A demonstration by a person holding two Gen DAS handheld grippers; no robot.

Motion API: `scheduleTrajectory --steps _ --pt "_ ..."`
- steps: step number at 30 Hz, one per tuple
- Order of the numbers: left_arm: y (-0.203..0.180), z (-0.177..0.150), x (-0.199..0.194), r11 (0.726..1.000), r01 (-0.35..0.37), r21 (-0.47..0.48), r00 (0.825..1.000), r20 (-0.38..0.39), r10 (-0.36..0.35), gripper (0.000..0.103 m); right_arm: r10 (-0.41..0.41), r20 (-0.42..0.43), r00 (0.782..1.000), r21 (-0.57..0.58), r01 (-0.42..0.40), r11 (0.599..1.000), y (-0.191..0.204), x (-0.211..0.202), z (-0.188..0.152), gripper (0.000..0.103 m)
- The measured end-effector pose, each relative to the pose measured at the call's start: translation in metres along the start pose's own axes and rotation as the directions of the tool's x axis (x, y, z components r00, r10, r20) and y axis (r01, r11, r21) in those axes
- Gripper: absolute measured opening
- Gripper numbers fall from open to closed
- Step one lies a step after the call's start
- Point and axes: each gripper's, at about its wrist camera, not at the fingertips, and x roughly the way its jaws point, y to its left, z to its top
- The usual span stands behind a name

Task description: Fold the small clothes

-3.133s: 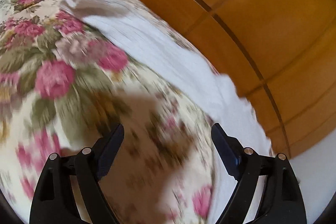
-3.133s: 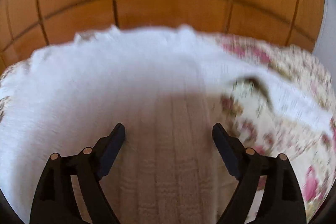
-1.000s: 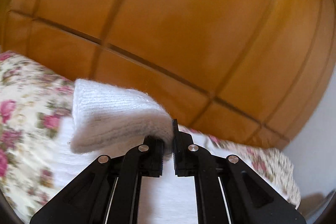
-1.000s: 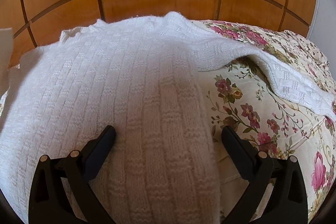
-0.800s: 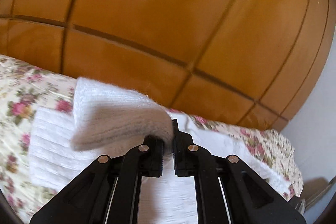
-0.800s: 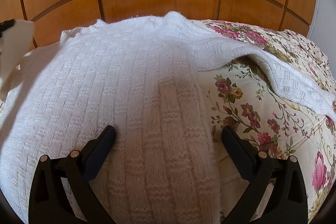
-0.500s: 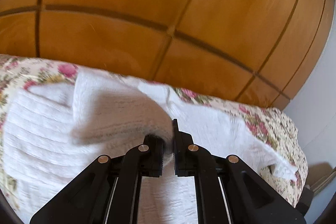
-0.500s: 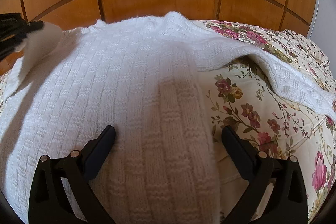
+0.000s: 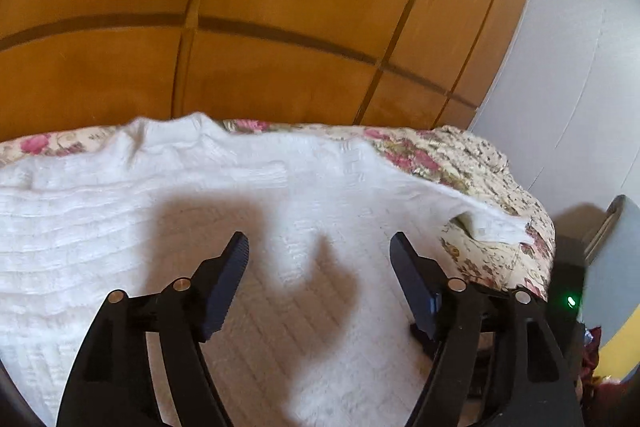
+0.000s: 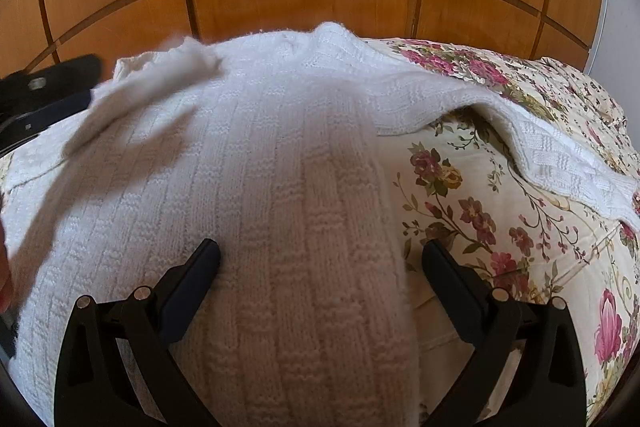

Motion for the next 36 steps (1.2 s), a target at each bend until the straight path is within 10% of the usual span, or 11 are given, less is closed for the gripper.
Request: scheduleTrajectory --steps 6,10,14,27,36 --pt "0.041 -0.015 -0.038 0.965 -0.234 -0.115 0.97 0.035 0.239 0.076 -0.001 0.0 1.0 0.0 0.001 1.0 0.0 0.0 0.0 0.101" --pt "0.093 -0.035 -0.063 0.856 -0.414 -0.31 0.903 -0.023 0.428 0.076 -0.002 0.0 1.0 0.0 0.002 1.0 0.0 0.0 0.0 0.101" --pt "0.127 -0.059 -0.076 0.785 -0.414 -0.461 0.896 -0.054 0.441 0.076 -0.004 0.001 1.0 -0.001 0.004 1.0 0.0 -0.001 0.001 0.101" --pt "0.105 -0.073 -0.067 0.788 -0.547 -0.284 0.837 -0.176 0.517 0.083 0.052 0.049 0.997 0.068 -0.055 0.996 -0.015 -0.015 -0.002 0.101" --pt "0.111 -0.087 -0.087 0.824 -0.48 -0.3 0.877 -0.152 0.455 0.091 0.195 0.154 0.969 0.496 -0.246 0.833 -0.125 -0.029 -0.008 0.077"
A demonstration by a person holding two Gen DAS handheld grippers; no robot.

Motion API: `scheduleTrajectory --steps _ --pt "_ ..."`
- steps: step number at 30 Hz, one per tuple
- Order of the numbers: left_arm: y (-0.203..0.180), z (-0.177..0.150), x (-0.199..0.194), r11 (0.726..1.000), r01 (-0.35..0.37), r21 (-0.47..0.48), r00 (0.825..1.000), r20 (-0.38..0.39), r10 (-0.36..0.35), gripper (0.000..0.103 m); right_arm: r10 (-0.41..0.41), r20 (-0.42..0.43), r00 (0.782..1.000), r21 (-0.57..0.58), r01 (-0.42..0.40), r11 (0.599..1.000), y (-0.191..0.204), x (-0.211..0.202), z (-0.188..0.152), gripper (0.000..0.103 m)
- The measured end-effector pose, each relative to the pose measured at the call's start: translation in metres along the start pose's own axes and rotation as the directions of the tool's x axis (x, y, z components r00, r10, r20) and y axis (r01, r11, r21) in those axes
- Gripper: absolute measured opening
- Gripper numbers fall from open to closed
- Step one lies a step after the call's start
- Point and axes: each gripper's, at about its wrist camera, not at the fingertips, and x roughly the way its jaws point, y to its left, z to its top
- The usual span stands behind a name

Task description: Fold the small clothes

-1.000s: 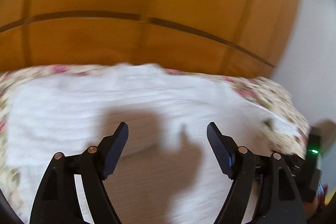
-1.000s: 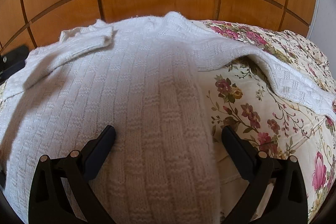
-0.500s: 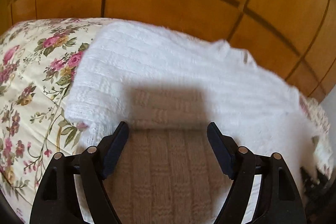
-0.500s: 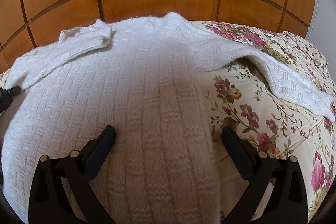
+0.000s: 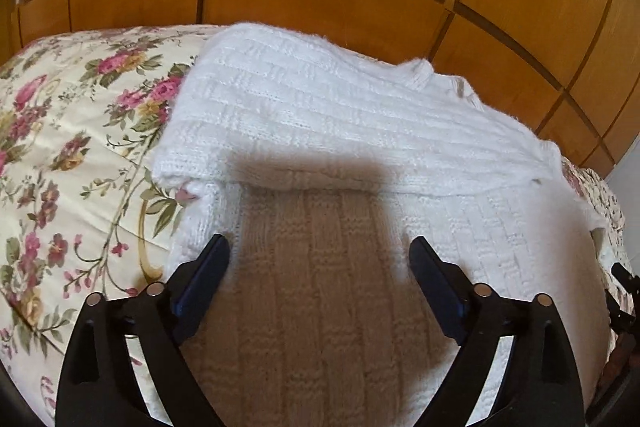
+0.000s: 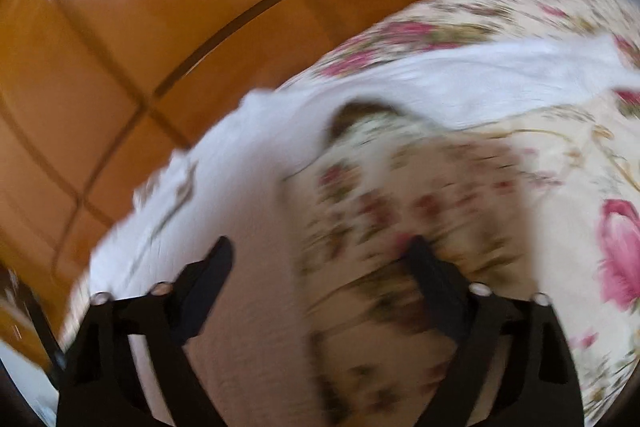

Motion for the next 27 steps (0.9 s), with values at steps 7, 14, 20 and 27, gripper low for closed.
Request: scheduleTrajectory --steps 7,14,20,27 --pt "-0.005 -0.001 0.002 1.0 -0.012 0.022 1.0 -0.004 0.012 0.095 -0.007 0.091 0.996 0.353 -0.025 0.935 -0.093 -0.014 0.05 0.07" --pt "-0.007 0.0 0.005 0.999 -0.016 0.033 1.0 -0.007 0.016 0.098 -0.102 0.157 0.982 0.515 0.007 0.857 -0.148 -0.018 0.094 0.067" --pt "-0.011 0.0 0.01 0.998 -0.033 0.051 0.999 -0.014 0.034 0.099 -0.195 0.125 0.973 0.538 0.099 0.837 -0.18 -0.013 0.111 0.029" --pt "-0.01 0.0 0.013 0.998 -0.027 0.052 1.0 -0.008 0.028 0.099 -0.239 0.089 0.967 0.497 0.165 0.852 -0.175 -0.011 0.124 0.013"
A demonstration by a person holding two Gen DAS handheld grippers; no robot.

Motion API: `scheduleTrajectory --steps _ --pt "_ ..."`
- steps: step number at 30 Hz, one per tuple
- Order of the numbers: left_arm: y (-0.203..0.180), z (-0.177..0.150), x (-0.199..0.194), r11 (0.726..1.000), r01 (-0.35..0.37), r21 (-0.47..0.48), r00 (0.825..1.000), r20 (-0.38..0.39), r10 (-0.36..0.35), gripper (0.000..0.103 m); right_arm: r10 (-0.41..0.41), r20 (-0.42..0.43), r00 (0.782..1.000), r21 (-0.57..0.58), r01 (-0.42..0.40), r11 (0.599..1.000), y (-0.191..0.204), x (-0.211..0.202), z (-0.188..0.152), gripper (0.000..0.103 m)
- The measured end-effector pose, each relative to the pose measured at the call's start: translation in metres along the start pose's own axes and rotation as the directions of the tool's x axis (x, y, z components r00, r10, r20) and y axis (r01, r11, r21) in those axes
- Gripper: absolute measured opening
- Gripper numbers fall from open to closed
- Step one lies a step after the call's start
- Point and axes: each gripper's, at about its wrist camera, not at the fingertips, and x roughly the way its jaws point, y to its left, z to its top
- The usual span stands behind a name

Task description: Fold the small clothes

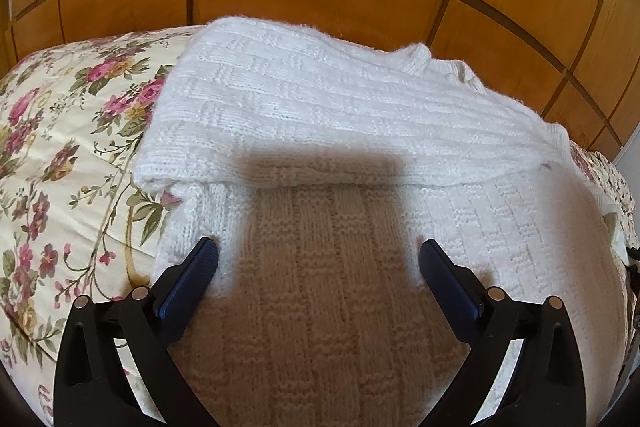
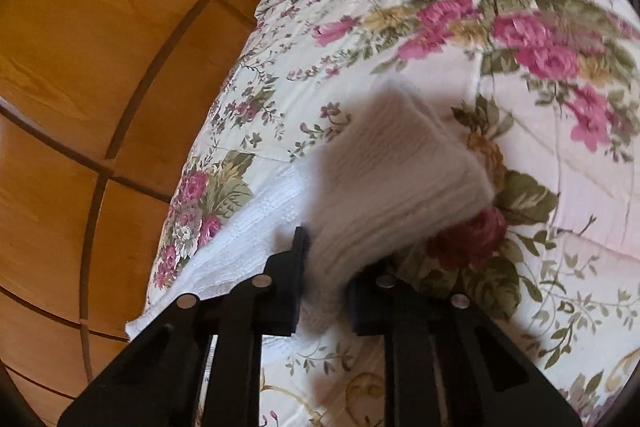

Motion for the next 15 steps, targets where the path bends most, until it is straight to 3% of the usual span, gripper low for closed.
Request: scheduleTrajectory --steps 4,9,13,15 --pt "0.0 -0.001 0.0 1.0 0.003 -0.003 1.0 0.003 -0.003 0.099 0.021 0.037 0.999 -0.121 -0.016 0.993 0.037 -0.013 -0.011 0.011" --pt "0.002 -0.001 -0.002 1.0 0.005 -0.006 1.0 0.006 -0.005 0.099 0.114 -0.001 0.993 -0.29 -0.109 0.951 0.099 -0.02 -0.046 0.011" --pt "0.002 -0.001 -0.002 1.0 0.005 -0.005 1.0 0.007 -0.005 0.099 0.189 -0.076 0.979 -0.469 -0.203 0.86 0.161 -0.021 -0.094 0.011" --pt "0.002 -0.001 -0.002 1.0 0.005 -0.005 1.0 0.007 -0.005 0.099 0.225 -0.136 0.965 -0.57 -0.262 0.779 0.196 -0.02 -0.134 0.011"
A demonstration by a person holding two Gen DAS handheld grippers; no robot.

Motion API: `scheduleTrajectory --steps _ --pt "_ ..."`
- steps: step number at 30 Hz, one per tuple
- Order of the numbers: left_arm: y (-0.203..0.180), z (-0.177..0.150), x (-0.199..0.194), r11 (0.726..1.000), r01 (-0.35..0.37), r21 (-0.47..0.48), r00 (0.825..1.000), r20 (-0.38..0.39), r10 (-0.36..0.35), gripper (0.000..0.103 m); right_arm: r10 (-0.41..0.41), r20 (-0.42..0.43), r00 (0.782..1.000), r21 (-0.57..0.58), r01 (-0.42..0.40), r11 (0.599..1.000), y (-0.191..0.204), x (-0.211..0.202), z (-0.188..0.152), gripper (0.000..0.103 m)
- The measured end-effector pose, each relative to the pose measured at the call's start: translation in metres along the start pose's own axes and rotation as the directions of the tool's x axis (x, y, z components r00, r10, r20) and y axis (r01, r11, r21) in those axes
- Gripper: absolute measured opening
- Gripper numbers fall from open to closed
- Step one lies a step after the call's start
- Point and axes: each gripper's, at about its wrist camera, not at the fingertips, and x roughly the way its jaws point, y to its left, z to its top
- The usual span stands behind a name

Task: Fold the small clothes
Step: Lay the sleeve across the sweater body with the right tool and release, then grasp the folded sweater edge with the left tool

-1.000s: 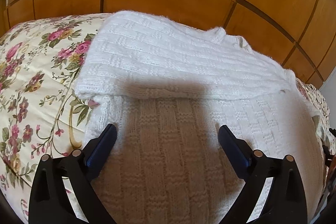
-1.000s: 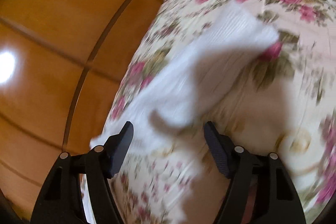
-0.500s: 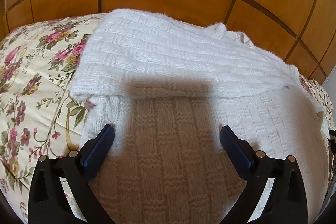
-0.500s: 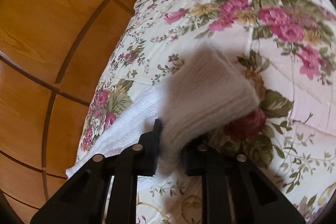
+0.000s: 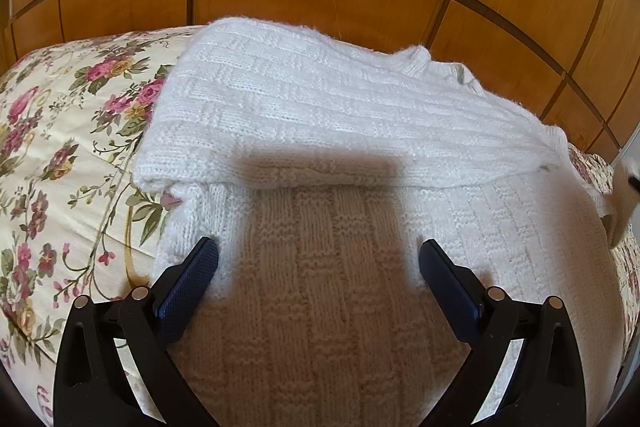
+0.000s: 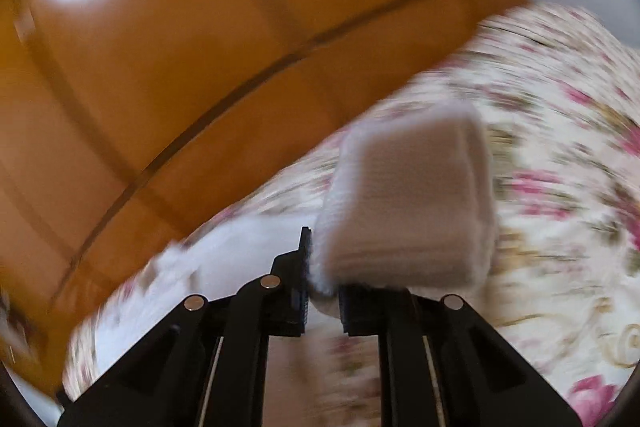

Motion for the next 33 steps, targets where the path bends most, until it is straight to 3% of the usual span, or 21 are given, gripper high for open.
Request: scheduleTrajectory --steps 3,6,10,12,14,16,17,19,20,22,24,27,29,33 --pt "0.0 0.0 0.0 1.0 0.0 0.0 1.0 0.001 0.0 0.099 0.032 -0.034 0.999 -0.168 -0.038 0.985 0.053 0.015 -0.023 0.011" --pt "0.0 0.0 0.0 1.0 0.0 0.001 1.0 0.002 0.0 0.099 0.04 -0.079 0.996 -0.32 -0.064 0.945 0.095 0.033 -0.054 0.011" --pt "0.0 0.0 0.0 1.0 0.0 0.001 1.0 0.003 0.0 0.099 -0.029 -0.144 0.989 -0.453 -0.04 0.89 0.122 0.064 -0.095 0.015" --pt "0.001 0.0 0.0 1.0 0.002 -0.001 1.0 0.005 -0.002 0.099 -0.063 -0.169 0.984 -0.491 -0.028 0.871 0.123 0.075 -0.109 0.041" --pt "0.0 0.0 0.0 1.0 0.005 -0.003 1.0 0.005 -0.005 0.099 -0.059 -0.192 0.98 -0.504 -0.047 0.862 0.121 0.079 -0.116 0.05" --pt "0.001 0.0 0.0 1.0 0.006 -0.004 1.0 0.005 -0.006 0.099 -0.049 -0.166 0.985 -0.493 -0.04 0.869 0.117 0.068 -0.115 0.065" --pt "0.001 0.0 0.0 1.0 0.006 -0.005 1.0 0.005 -0.006 0.099 -0.044 -0.146 0.988 -0.477 -0.031 0.878 0.114 0.06 -0.113 0.077" --pt "0.001 -0.001 0.0 1.0 0.005 -0.004 1.0 0.005 -0.005 0.099 -0.052 -0.083 0.995 -0.44 0.01 0.898 0.105 0.041 -0.111 0.082" --pt "0.001 0.0 0.0 1.0 0.004 -0.003 1.0 0.004 -0.004 0.099 -0.101 -0.056 0.993 -0.437 0.067 0.897 0.1 0.034 -0.112 0.084" --pt "0.0 0.001 0.0 1.0 -0.003 0.002 1.0 -0.001 0.003 0.099 -0.264 0.006 0.964 -0.457 0.238 0.857 0.093 0.027 -0.116 0.09" --pt "-0.003 0.002 0.001 1.0 -0.017 0.011 1.0 -0.011 0.018 0.099 -0.398 0.052 0.916 -0.43 0.38 0.819 0.076 0.024 -0.119 0.096" --pt "-0.015 0.009 -0.006 0.998 -0.037 0.046 0.999 -0.025 0.038 0.096 -0.426 -0.032 0.904 -0.347 0.39 0.853 0.05 0.031 -0.118 0.099" --pt "-0.031 0.018 -0.023 0.998 0.041 0.055 0.999 0.002 -0.041 0.086 -0.402 -0.093 0.911 -0.304 0.358 0.883 0.035 0.038 -0.118 0.099" --pt "-0.078 0.036 -0.048 0.977 0.182 0.112 0.981 0.046 -0.188 0.086 -0.394 -0.109 0.913 -0.28 0.352 0.893 0.028 0.042 -0.114 0.101"
